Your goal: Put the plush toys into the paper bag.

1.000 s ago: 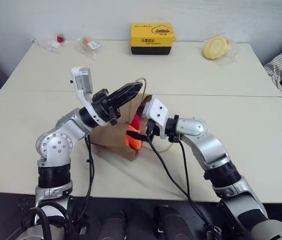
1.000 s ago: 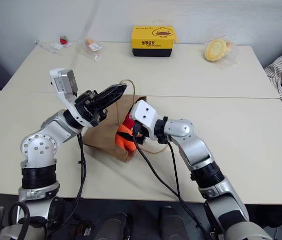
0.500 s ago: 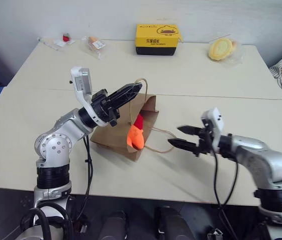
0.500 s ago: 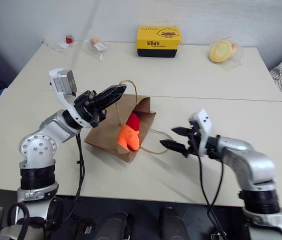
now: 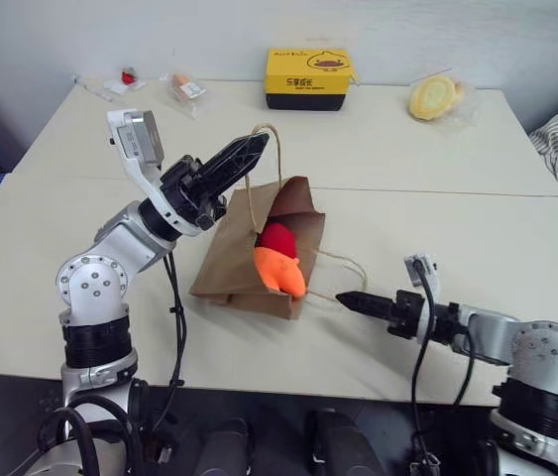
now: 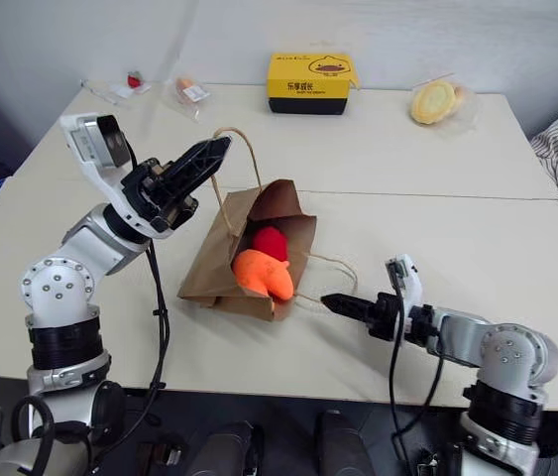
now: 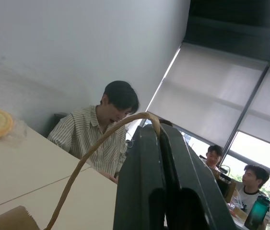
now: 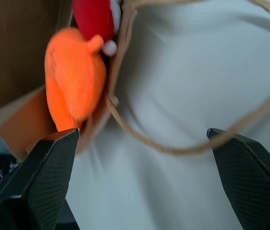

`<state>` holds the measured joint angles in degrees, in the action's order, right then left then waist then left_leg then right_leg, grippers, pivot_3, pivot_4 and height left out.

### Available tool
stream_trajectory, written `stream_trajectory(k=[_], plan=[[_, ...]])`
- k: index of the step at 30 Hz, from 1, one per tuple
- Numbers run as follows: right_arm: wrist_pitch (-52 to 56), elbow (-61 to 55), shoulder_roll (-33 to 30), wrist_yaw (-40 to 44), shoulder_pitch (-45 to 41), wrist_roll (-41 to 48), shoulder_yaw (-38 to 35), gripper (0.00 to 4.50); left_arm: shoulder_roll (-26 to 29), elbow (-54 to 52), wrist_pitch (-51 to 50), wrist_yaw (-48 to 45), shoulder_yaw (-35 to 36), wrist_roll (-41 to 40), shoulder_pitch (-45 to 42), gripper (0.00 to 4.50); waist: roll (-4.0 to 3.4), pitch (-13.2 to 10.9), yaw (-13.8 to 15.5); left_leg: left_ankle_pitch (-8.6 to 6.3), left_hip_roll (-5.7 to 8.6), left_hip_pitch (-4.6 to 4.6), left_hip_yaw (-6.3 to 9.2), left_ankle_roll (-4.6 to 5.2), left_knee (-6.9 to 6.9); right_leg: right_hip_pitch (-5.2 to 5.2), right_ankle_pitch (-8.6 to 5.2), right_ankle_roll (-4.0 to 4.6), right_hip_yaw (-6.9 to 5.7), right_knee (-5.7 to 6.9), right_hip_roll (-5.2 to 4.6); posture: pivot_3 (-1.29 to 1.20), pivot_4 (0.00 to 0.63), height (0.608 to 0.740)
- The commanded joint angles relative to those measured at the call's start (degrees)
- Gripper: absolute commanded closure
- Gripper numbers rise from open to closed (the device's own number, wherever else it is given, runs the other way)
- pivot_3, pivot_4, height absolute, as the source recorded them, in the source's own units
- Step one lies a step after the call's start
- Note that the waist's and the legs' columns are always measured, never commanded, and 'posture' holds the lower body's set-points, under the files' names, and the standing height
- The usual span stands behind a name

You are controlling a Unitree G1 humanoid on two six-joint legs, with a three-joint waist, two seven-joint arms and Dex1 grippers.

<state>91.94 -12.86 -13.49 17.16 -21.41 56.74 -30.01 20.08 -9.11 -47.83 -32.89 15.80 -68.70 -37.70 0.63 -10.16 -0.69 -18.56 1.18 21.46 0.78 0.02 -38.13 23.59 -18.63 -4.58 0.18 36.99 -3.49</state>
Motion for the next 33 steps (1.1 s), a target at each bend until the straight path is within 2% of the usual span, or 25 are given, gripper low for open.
stream_trajectory(k=[1,3,6,16,17,21,24,27,30,33], plan=[[0.56,1.76,3.61,-5.69,-1.33,1.03,-1.79,0.16,1.08,-2.27,0.02,-0.42,0.67,-1.47,-0.23,4.50,0.00,0.00,-0.10,0.00,0.00,0.00,0.00,0.00,0.00,-0.01,0.00,0.00,-0.01,0.00,0.00,0.00,0.150,0.740],[0.56,2.16,6.09,-7.52,-3.02,1.36,-3.91,0.16,1.15,-2.36,0.19,-0.43,0.39,-1.27,-0.05,4.50,0.00,0.00,-0.28,0.00,0.00,0.00,0.01,0.00,0.00,-0.01,0.00,0.00,-0.01,0.01,0.00,0.00,0.150,0.740],[0.56,2.39,7.17,-8.42,-4.78,4.02,-5.68,0.73,1.18,-2.39,0.65,-0.39,0.25,-0.76,0.17,4.50,0.00,0.00,-0.53,0.00,0.00,0.01,0.00,0.00,0.01,0.02,0.00,0.00,-0.01,0.07,0.00,0.00,0.150,0.740],[-0.51,3.54,3.31,-11.96,-9.35,19.99,-10.97,4.29,1.26,-2.05,2.06,-1.01,-0.14,0.35,0.54,4.50,0.00,0.00,-0.79,-0.01,0.02,0.09,0.00,0.03,0.08,0.05,0.00,0.00,-0.01,0.13,-0.01,0.00,0.150,0.740],[-1.47,3.85,2.31,-12.85,-9.77,22.90,-11.02,4.43,1.30,-1.70,2.25,-1.17,-0.14,0.56,0.29,4.50,-0.01,0.00,-0.80,-0.01,0.01,0.09,0.00,0.03,0.09,0.05,0.00,0.00,-0.01,0.13,-0.01,0.00,0.150,0.740],[-7.54,5.54,-5.03,-15.57,-11.83,34.99,-8.91,4.43,1.21,0.00,3.24,-2.03,-0.27,1.55,-0.93,4.50,-0.03,-0.02,-0.81,-0.01,0.01,0.09,-0.01,0.04,0.09,0.05,0.00,0.00,-0.02,0.08,-0.01,0.00,0.150,0.740],[-10.77,6.47,-12.47,-13.49,-13.53,39.34,-6.38,4.43,0.55,1.63,4.02,-2.29,-0.20,1.96,-2.00,4.50,-0.05,-0.03,-0.73,0.00,0.03,0.12,-0.04,0.11,0.08,0.04,0.00,0.00,-0.02,0.01,-0.02,0.00,0.150,0.740],[-15.74,9.12,-17.60,-14.52,-18.86,43.25,-3.23,4.43,0.14,3.46,6.02,-2.52,-0.73,4.37,-3.03,4.50,-0.03,-0.04,-0.87,-0.01,0.02,0.12,-0.04,0.14,0.08,0.00,0.00,-0.01,-0.04,0.00,-0.01,0.00,0.150,0.740],[-18.19,8.24,-19.01,-13.00,-20.43,44.77,1.38,4.43,-0.86,5.69,10.24,-1.95,-0.61,8.51,-4.00,4.50,-0.03,-0.04,-0.94,-0.01,-0.01,0.10,-0.11,0.15,0.09,0.02,0.00,-0.01,0.00,-0.02,0.02,0.00,0.150,0.740],[-21.96,7.05,-16.98,-12.78,-19.72,42.25,5.44,4.43,-0.68,7.18,12.86,-3.71,-2.05,12.88,-3.04,4.50,-0.03,-0.04,-0.91,-0.01,-0.07,0.11,-0.11,0.15,0.12,0.01,0.00,-0.01,0.00,0.00,0.06,0.00,0.150,0.740]])
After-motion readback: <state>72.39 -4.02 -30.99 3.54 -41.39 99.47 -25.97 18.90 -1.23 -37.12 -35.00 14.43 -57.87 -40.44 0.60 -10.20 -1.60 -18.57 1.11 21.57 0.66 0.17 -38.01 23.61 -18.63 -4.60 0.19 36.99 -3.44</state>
